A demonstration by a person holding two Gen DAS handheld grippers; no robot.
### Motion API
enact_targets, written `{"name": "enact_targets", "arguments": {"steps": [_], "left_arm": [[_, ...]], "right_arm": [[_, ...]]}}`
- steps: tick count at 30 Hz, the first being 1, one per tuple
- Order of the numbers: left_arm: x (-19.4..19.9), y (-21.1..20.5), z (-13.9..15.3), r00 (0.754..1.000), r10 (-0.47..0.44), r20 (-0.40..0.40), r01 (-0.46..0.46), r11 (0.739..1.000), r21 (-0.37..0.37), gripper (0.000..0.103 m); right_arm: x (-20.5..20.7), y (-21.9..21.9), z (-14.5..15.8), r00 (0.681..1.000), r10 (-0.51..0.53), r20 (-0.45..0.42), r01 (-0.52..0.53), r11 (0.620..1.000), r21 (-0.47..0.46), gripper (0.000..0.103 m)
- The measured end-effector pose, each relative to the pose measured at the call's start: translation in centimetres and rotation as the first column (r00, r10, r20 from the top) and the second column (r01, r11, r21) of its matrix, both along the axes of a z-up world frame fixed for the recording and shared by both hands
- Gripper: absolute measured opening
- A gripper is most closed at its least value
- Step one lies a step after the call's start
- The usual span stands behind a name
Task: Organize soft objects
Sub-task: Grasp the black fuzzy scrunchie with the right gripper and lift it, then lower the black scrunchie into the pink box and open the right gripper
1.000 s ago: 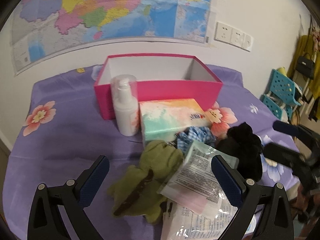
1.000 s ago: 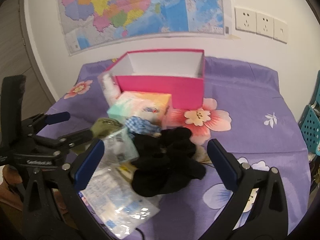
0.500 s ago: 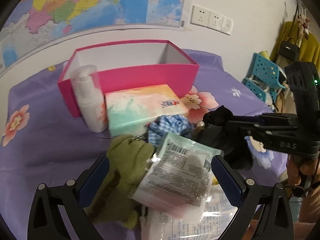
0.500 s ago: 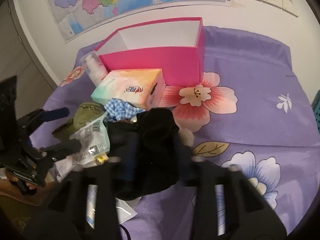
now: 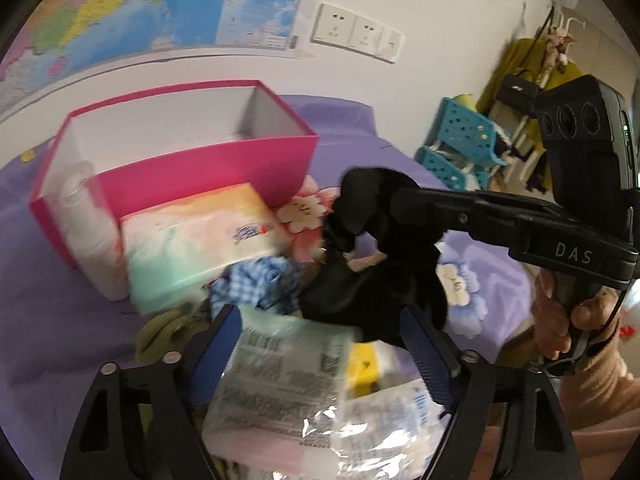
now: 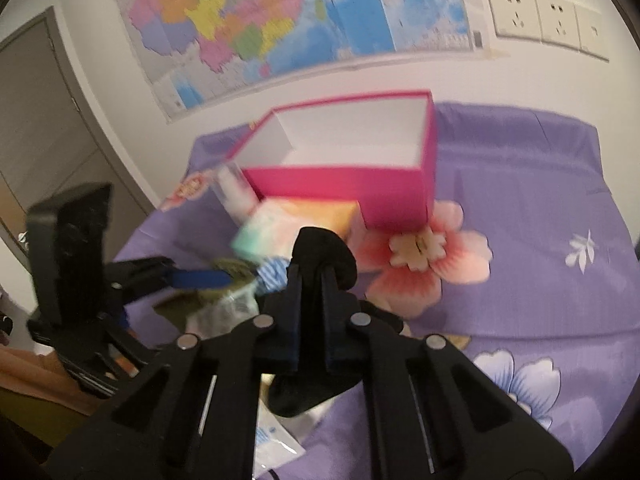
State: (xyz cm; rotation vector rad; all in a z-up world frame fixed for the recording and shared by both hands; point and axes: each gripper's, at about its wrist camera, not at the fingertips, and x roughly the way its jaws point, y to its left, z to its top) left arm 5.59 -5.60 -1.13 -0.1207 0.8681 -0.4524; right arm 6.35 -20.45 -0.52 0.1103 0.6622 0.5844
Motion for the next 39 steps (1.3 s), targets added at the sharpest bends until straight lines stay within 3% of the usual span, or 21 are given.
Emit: {"name": "enact_targets", "arguments": {"steps": [5,13,18,25,32,39], "left_arm": [[2.0,0.2,0.3,0.999,-0.033,-0.027,0.031,0.998,-0.063,0.058],[4.9,1.1,1.6,0.998,-0.052,-0.034,0.046,0.987,-0.156,0.053],[7.0,2.2,3.8,1.0,-0.006,0.005,0.006,0.991,-0.137,0.042],[11.1,2.7,5.2,0.998,0.058,0.012,-0.056,0.991,-0.119,0.037],[15.2,3.2,4.5,0.993,0.116,-0.028,-0.117,0.99,-0.072,0.035],[18.1,3.4,3.2,0.982,0.183,-0.053,-0.182,0.983,0.021,0.035]], "right_arm": [[0.5,0.4,1.8,0.999,0.02,0.043,-0.021,1.0,0.02,0.009],[1.7,1.2,4.9,0.991,0.051,0.12,-0.055,0.998,0.034,0.009],[4.0,1.7,7.0,0.986,0.059,0.158,-0.067,0.997,0.049,0.009],[8.0,2.2,8.5,0.982,0.056,0.18,-0.07,0.995,0.076,0.009],[12.7,2.6,8.1,0.989,0.044,0.143,-0.059,0.993,0.101,0.009],[16.6,2.5,5.8,0.998,0.017,0.068,-0.025,0.993,0.112,0.011]]}}
